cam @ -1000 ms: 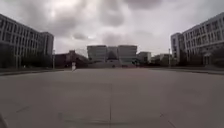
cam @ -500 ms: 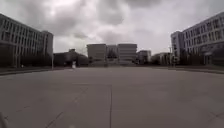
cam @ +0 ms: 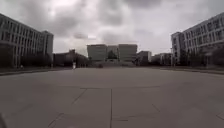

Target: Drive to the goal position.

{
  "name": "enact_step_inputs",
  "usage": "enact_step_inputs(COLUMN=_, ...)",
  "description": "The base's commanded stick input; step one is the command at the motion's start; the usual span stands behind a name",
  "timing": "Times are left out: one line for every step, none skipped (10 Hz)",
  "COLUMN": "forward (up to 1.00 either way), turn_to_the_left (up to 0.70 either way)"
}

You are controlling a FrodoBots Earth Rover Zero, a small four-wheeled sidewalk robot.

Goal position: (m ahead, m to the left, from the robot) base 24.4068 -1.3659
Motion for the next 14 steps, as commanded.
enact_step_inputs(forward=0.7, turn_to_the_left=0.0)
enact_step_inputs(forward=0.7, turn_to_the_left=0.0)
enact_step_inputs(forward=0.7, turn_to_the_left=0.0)
enact_step_inputs(forward=0.7, turn_to_the_left=0.0)
enact_step_inputs(forward=0.7, turn_to_the_left=0.0)
enact_step_inputs(forward=0.7, turn_to_the_left=0.0)
enact_step_inputs(forward=0.7, turn_to_the_left=0.0)
enact_step_inputs(forward=0.7, turn_to_the_left=0.0)
enact_step_inputs(forward=0.7, turn_to_the_left=0.0)
enact_step_inputs(forward=0.7, turn_to_the_left=0.0)
enact_step_inputs(forward=0.7, turn_to_the_left=0.0)
enact_step_inputs(forward=0.7, turn_to_the_left=0.0)
enact_step_inputs(forward=0.7, turn_to_the_left=0.0)
enact_step_inputs(forward=0.7, turn_to_the_left=0.0)
